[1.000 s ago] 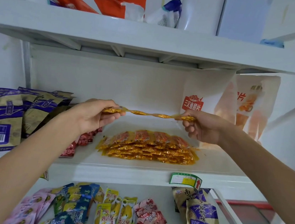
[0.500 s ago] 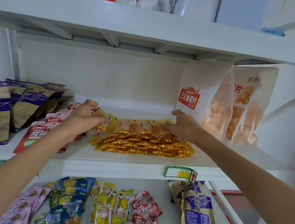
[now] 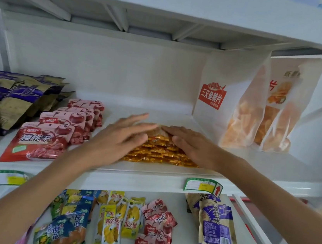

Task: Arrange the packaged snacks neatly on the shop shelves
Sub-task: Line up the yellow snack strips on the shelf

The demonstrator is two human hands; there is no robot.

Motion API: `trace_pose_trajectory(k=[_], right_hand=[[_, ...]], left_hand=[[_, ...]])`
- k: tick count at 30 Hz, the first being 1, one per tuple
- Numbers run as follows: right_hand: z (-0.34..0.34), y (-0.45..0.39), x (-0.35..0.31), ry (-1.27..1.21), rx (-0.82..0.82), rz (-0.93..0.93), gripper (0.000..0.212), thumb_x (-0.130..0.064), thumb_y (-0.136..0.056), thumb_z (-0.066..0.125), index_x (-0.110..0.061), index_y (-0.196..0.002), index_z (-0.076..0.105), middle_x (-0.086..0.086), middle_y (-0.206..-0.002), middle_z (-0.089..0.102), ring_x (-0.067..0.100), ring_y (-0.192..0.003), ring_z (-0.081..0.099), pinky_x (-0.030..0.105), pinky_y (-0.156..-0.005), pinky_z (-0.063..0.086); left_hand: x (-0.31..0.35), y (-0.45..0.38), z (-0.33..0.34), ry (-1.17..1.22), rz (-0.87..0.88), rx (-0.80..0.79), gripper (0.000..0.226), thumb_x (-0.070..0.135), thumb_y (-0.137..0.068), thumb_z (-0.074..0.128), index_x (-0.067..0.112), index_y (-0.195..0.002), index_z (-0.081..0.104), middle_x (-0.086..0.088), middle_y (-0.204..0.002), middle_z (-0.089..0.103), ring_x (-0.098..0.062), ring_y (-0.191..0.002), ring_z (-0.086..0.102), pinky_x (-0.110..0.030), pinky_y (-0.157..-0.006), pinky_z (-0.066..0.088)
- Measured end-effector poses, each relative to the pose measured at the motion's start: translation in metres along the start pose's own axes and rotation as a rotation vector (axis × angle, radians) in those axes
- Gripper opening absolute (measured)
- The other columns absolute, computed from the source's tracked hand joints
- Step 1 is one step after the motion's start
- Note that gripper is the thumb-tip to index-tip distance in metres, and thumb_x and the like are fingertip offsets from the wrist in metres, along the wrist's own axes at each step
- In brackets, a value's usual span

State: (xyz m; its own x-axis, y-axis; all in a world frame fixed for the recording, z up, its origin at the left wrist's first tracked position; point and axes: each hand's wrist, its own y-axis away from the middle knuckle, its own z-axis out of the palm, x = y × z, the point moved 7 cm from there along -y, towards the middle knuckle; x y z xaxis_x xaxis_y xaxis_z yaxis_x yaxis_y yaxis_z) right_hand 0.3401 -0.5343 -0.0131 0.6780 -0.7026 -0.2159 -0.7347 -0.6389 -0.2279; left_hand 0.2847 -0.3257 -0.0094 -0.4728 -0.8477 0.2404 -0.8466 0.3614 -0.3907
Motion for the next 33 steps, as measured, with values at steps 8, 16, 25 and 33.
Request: trace_pose_trajectory(k=[8, 16, 25, 33], right_hand=[[0.006, 0.01, 0.007, 0.074, 0.123, -0.02, 0.049, -0.045, -0.113, 0.02, -0.051, -0.162, 0.021, -0.009, -0.167, 0.034, 0.014, -0.151, 0.031, 0.032, -0.123, 0.017], [-0.026, 0.019, 0.021, -0.409, 0.369, 0.047, 0.045, -0.049, -0.11, 0.041, -0.039, -0.154, 0.044, -0.012, -0.154, 0.049, -0.006, -0.142, 0.04, 0.027, -0.121, 0.033], [-0.141, 0.015, 0.142, -0.024, 0.929, 0.831, 0.119, -0.075, -0.085, 0.065, -0.019, -0.164, -0.004, 0.013, -0.174, 0.004, 0.038, -0.16, 0.011, 0.059, -0.124, 0.021], [-0.143, 0.022, 0.182, -0.459, 1.164, 0.885, 0.087, -0.034, -0.087, 0.082, -0.023, -0.155, 0.029, 0.005, -0.146, 0.058, 0.034, -0.116, 0.067, 0.047, -0.094, 0.058]], left_hand=[[-0.007, 0.002, 0.024, -0.145, 0.14, 0.073, 0.058, 0.073, -0.102, 0.022, 0.057, -0.158, 0.026, 0.022, -0.168, 0.026, -0.015, -0.154, 0.03, -0.053, -0.116, 0.039], [0.004, 0.005, 0.012, -0.295, 0.175, 0.14, 0.062, 0.074, -0.103, 0.022, 0.055, -0.161, 0.015, 0.015, -0.174, 0.009, -0.017, -0.162, 0.006, -0.047, -0.129, 0.005], [0.071, -0.031, -0.012, -0.3, 0.209, 0.169, 0.062, 0.082, -0.098, 0.006, 0.063, -0.157, 0.005, 0.018, -0.173, -0.008, -0.01, -0.161, -0.01, -0.05, -0.131, 0.005], [0.112, -0.071, 0.001, -0.298, 0.211, 0.056, 0.076, 0.083, -0.092, 0.007, 0.053, -0.162, 0.008, 0.018, -0.173, 0.004, -0.009, -0.16, 0.002, -0.036, -0.127, -0.002]])
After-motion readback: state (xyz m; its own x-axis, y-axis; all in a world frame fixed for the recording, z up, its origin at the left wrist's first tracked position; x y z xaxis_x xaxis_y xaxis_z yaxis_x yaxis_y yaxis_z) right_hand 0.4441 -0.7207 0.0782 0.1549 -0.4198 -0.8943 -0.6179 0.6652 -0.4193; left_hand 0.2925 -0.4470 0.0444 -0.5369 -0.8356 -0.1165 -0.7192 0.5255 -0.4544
